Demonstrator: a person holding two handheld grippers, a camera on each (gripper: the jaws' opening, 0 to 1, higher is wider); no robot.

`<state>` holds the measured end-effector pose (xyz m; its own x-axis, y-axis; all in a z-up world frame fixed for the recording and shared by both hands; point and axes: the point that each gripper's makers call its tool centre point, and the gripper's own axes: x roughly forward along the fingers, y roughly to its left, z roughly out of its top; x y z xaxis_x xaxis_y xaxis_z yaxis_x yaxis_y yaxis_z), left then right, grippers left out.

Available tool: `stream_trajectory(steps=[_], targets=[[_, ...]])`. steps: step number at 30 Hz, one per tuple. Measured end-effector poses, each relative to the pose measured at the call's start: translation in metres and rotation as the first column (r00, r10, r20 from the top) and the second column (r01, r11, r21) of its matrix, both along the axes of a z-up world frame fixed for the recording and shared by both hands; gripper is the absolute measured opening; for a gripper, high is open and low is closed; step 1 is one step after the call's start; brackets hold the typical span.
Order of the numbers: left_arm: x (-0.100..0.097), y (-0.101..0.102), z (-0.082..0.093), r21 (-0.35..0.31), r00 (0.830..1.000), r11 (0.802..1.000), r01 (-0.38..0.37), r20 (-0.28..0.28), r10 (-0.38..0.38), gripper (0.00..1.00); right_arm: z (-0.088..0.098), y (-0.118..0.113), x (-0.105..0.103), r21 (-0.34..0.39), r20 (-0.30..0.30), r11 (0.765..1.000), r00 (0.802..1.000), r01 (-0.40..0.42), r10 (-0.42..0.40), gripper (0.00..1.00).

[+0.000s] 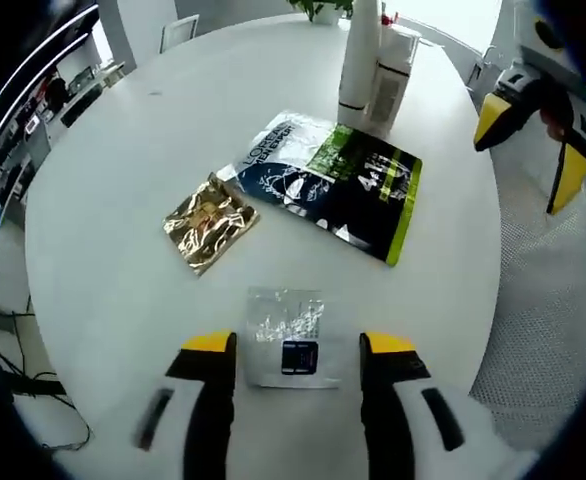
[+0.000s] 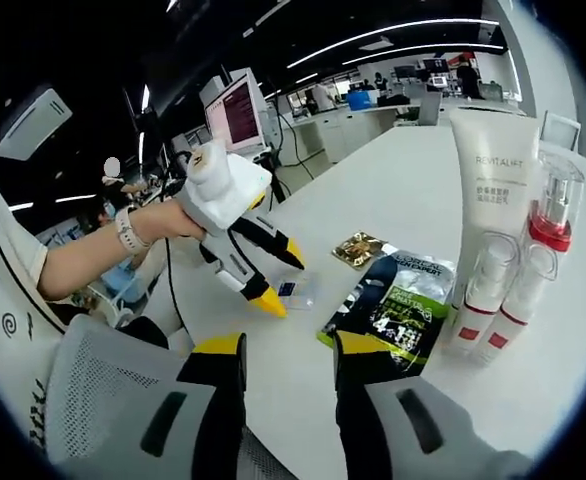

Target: Arrange the skincare products in the storage area until every visible bottle or jar stands upright without overlapping.

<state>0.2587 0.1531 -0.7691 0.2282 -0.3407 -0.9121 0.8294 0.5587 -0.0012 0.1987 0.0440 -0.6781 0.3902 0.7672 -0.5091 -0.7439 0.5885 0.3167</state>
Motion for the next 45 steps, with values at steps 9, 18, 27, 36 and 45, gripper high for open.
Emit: stream_trajectory(steps=[9, 18, 27, 36, 45], targets=[[-0.002, -0.002, 0.000, -0.009, 1.000, 1.000, 0.010, 0.011, -0.010, 0.36, -0.004, 0.013, 0.001, 0.030, -0.026, 0.999, 1.000, -0.012, 0.013, 0.34], [-0.006, -0.008, 0.003, -0.030, 0.996, 0.998, 0.049, 0.074, -0.047, 0.36, -0.005, 0.019, 0.001, 0.046, -0.038, 0.999, 0.999, -0.023, 0.024, 0.33], [-0.012, -0.022, 0.016, -0.067, 0.985, 0.993, 0.098, 0.147, -0.087, 0.36, -0.010, 0.026, 0.007, 0.056, -0.044, 0.998, 0.999, -0.016, 0.019, 0.27], [-0.026, -0.040, 0.031, -0.100, 0.973, 0.985, 0.144, 0.194, -0.122, 0.37, -0.009, 0.029, 0.014, 0.080, -0.077, 0.997, 0.997, 0.004, 0.002, 0.23], [-0.033, -0.051, 0.049, -0.100, 0.947, 0.973, 0.209, 0.270, -0.175, 0.37, -0.021, 0.032, 0.014, 0.057, -0.106, 0.998, 0.994, 0.005, 0.001, 0.23]])
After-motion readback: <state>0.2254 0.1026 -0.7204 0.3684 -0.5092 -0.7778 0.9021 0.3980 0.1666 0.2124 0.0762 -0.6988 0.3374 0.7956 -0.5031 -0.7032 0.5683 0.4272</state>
